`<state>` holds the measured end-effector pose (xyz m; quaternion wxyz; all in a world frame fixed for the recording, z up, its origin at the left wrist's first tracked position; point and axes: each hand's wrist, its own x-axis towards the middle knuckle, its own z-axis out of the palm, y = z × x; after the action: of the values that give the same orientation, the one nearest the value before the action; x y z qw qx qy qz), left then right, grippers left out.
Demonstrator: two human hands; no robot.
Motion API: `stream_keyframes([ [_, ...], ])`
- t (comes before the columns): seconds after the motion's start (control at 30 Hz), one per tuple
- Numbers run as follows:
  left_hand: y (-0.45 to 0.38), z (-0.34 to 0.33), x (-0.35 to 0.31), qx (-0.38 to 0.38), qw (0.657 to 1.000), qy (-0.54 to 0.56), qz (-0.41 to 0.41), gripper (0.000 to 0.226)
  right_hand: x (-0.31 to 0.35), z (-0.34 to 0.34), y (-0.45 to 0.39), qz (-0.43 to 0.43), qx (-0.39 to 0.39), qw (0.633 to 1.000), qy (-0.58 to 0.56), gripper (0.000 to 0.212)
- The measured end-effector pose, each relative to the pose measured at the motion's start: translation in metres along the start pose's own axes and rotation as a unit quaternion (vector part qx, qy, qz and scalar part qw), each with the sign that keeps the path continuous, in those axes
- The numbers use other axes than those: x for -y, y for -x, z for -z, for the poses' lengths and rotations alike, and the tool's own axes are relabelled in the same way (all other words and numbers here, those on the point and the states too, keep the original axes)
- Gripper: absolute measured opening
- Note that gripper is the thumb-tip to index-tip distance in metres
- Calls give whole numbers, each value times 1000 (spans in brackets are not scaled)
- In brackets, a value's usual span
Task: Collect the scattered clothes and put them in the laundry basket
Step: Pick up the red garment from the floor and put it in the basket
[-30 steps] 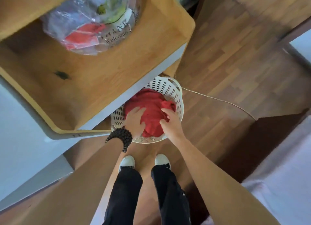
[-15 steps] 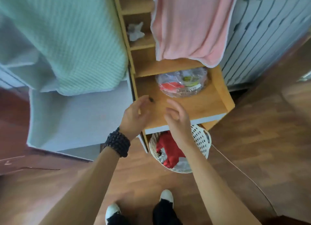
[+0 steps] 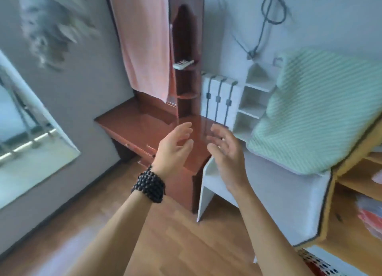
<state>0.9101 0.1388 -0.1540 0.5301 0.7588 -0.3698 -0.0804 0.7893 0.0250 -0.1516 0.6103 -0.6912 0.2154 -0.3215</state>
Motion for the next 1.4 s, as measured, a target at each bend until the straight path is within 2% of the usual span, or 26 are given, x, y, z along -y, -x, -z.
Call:
stream_keyframes([
  [0.23, 22, 181, 72, -161, 986, -26, 36, 44, 20, -185, -20, 45, 153, 987, 13, 43],
  [0.5, 43, 316, 138, -294, 948, -49, 109, 42, 19, -367, -46, 33, 320, 946, -41, 44],
  [0.77, 23, 446, 185, -442, 876, -105, 163, 45, 32, -551, -99, 67, 498, 860, -87, 43],
  [0.97, 35, 510, 211, -521, 809, -148, 227, 45, 39, -664, -120, 97, 616, 777, -84, 43],
  [1.3, 113, 600, 271, -606, 713, -154, 318, 46, 26, -820, -39, 91, 736, 664, -95, 43],
  [1.4, 154, 641, 294, -646, 674, -139, 330, 46, 28, -879, -1, 95, 765, 631, -86, 42],
])
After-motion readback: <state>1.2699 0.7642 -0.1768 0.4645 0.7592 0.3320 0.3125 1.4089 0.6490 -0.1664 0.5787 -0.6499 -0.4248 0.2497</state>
